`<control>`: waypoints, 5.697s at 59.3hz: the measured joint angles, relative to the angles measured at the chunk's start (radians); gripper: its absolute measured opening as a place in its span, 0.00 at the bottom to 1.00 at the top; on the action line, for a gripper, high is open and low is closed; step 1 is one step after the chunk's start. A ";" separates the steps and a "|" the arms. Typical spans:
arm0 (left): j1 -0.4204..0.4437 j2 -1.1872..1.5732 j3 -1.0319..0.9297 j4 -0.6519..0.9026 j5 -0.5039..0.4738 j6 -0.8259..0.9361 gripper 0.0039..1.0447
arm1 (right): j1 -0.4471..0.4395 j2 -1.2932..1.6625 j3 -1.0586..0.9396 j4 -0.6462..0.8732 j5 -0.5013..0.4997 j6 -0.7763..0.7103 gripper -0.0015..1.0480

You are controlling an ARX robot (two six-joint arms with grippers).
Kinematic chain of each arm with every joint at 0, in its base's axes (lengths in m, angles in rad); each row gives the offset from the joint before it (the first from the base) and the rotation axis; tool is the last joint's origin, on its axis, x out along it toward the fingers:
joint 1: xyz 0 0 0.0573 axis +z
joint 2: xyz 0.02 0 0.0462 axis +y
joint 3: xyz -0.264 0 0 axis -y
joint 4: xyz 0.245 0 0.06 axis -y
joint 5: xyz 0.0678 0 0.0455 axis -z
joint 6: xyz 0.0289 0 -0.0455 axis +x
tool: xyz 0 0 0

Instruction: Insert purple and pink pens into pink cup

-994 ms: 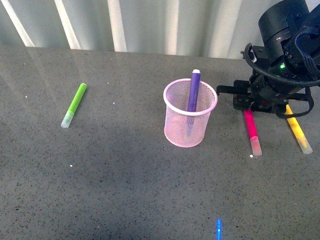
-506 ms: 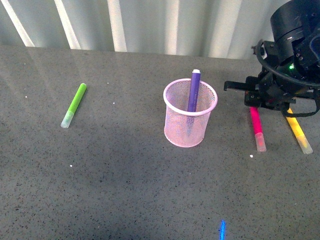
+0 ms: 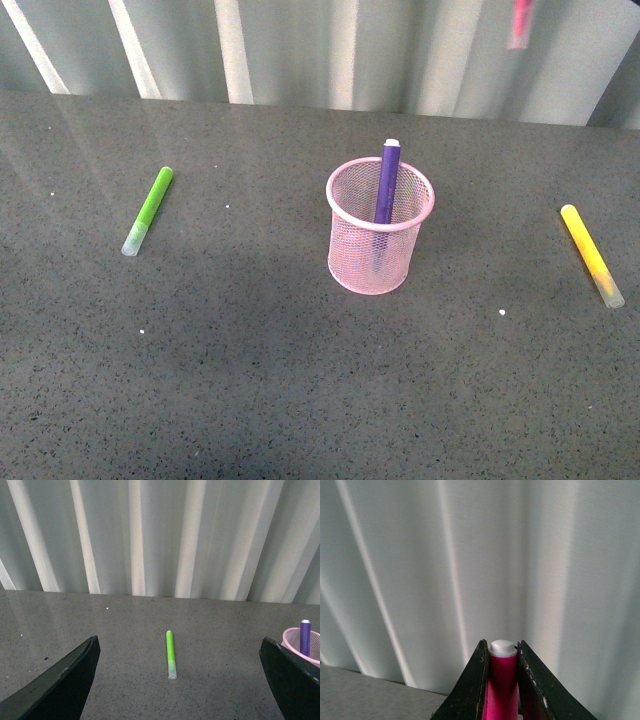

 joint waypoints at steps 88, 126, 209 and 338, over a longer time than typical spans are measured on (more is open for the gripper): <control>0.000 0.000 0.000 0.000 0.000 0.000 0.94 | 0.125 0.267 -0.153 0.299 -0.220 0.098 0.19; 0.000 0.000 0.000 0.000 0.000 0.000 0.94 | 0.028 0.018 -0.205 0.170 -0.138 0.096 0.93; 0.000 0.000 0.000 0.000 0.000 0.000 0.94 | -0.265 -1.569 -0.883 -0.820 0.019 -0.074 0.03; 0.000 0.000 0.000 0.000 0.000 0.000 0.94 | -0.265 -1.882 -0.924 -1.076 0.019 -0.074 0.93</control>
